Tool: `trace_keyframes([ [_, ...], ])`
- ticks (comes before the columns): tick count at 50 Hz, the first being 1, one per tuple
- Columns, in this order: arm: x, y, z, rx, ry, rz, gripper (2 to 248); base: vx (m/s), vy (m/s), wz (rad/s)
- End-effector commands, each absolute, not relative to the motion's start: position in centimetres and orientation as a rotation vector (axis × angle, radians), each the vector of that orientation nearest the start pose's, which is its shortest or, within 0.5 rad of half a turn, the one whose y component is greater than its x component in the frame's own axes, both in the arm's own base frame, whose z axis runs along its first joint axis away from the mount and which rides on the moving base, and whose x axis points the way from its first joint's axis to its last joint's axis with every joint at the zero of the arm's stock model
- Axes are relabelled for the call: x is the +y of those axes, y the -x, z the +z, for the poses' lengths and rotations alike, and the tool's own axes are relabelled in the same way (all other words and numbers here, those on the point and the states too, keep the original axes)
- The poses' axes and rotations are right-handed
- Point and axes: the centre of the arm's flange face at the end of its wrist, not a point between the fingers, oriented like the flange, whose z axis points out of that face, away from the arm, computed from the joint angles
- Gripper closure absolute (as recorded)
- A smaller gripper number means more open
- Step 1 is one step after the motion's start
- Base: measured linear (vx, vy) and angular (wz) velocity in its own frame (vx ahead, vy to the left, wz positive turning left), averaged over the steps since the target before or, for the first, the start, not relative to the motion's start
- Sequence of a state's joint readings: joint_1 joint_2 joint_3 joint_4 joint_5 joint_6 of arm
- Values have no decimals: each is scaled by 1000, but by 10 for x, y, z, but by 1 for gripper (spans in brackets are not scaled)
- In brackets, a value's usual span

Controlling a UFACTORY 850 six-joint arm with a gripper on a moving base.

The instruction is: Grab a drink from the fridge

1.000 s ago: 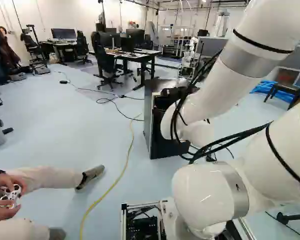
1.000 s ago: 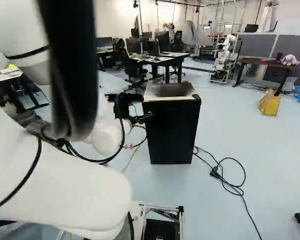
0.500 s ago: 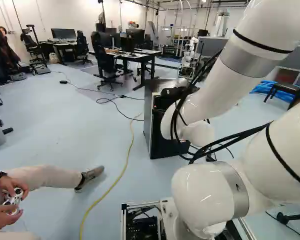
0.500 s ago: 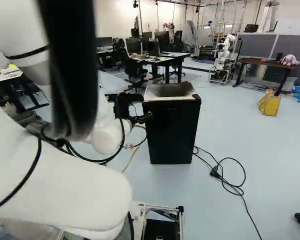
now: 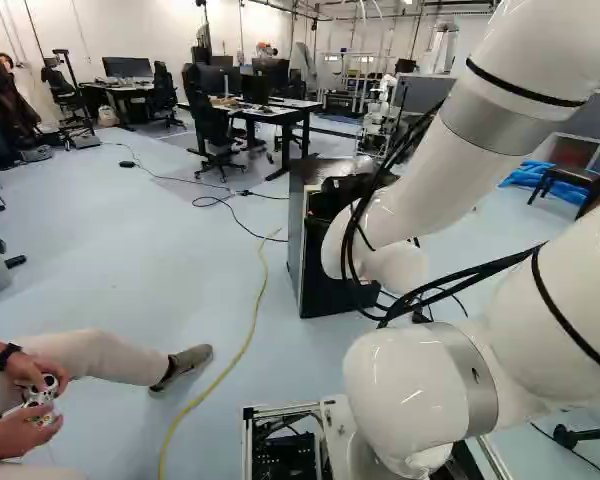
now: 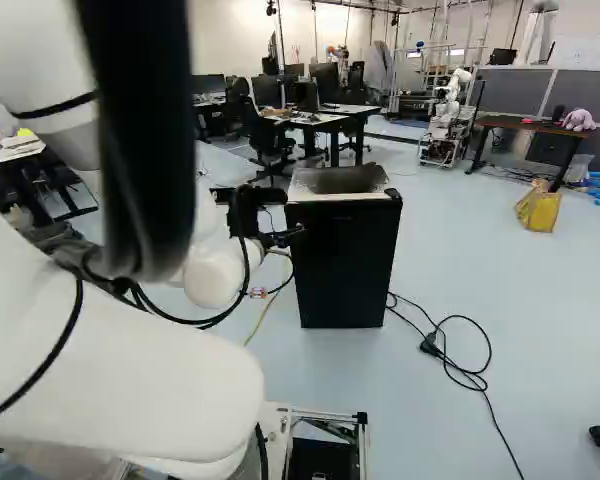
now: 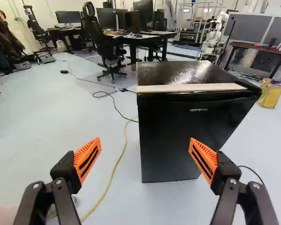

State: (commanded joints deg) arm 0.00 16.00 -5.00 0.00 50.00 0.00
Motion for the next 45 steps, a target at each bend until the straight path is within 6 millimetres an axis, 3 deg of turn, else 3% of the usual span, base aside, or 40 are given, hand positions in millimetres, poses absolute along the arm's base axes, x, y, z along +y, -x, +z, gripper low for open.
trace_keyframes([
  [45,15,-278,367,-2,2542,-1805,3,0,0,0],
])
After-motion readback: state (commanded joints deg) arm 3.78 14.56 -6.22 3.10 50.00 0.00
